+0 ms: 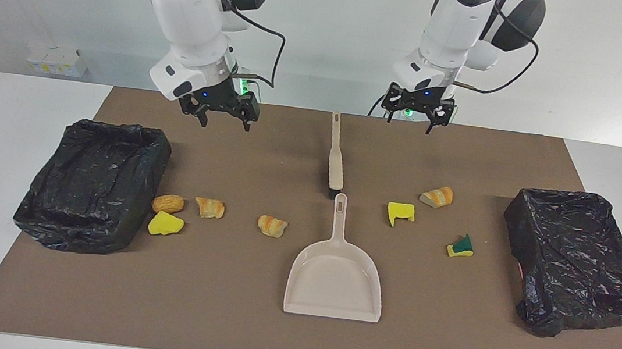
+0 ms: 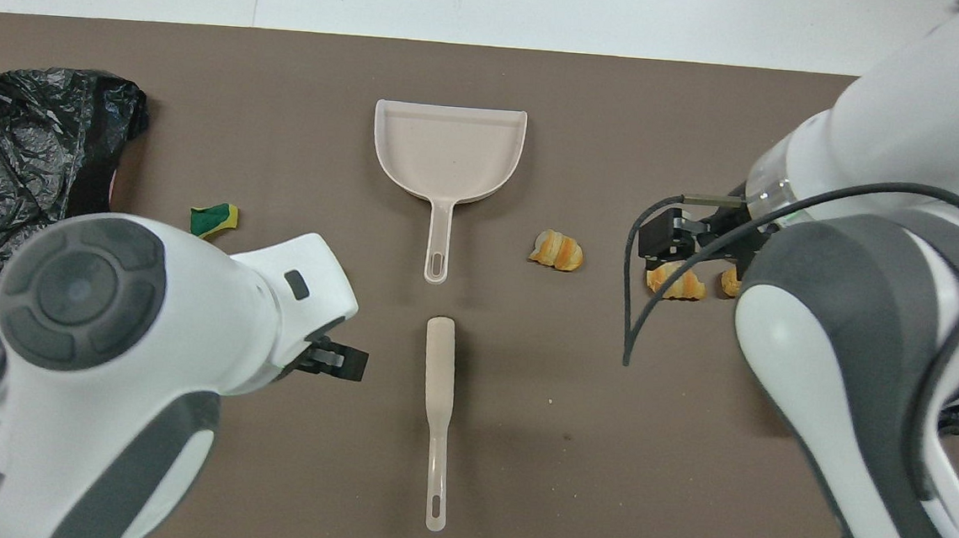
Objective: Sweep and dump trash in bin
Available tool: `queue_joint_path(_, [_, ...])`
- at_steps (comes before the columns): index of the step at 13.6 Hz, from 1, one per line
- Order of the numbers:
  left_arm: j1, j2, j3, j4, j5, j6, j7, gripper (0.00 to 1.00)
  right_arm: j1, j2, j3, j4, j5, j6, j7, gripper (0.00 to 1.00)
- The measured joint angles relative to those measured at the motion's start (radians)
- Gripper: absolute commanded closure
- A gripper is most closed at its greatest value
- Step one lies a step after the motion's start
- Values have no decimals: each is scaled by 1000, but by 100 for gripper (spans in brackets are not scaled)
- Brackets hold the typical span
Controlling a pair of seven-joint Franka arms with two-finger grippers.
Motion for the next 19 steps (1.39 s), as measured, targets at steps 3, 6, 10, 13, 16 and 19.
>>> queue_joint_path(3, [-88,-37,0,-140,0,108,-125,0,77,65,0,0,9,95,46,0])
queue_joint_path(6, [-167,-35,0,-230,0,216,-217,0,127,113,0,-2,12,205,90,0])
queue_joint_path(10, [-289,38,-1,-318,0,402,-357,0,206,218,0,-10,17,354,128,0])
queue_joint_path(13, [-335,98,-1,-333,0,469,-393,2,242,314,0,-12,17,459,197,0])
queue_joint_path(16, [-349,110,-1,-356,0,478,-395,6,279,380,0,-10,17,550,266,0])
queue_joint_path(19, [-362,110,-1,-390,0,504,-396,13,305,392,0,-8,17,583,307,0])
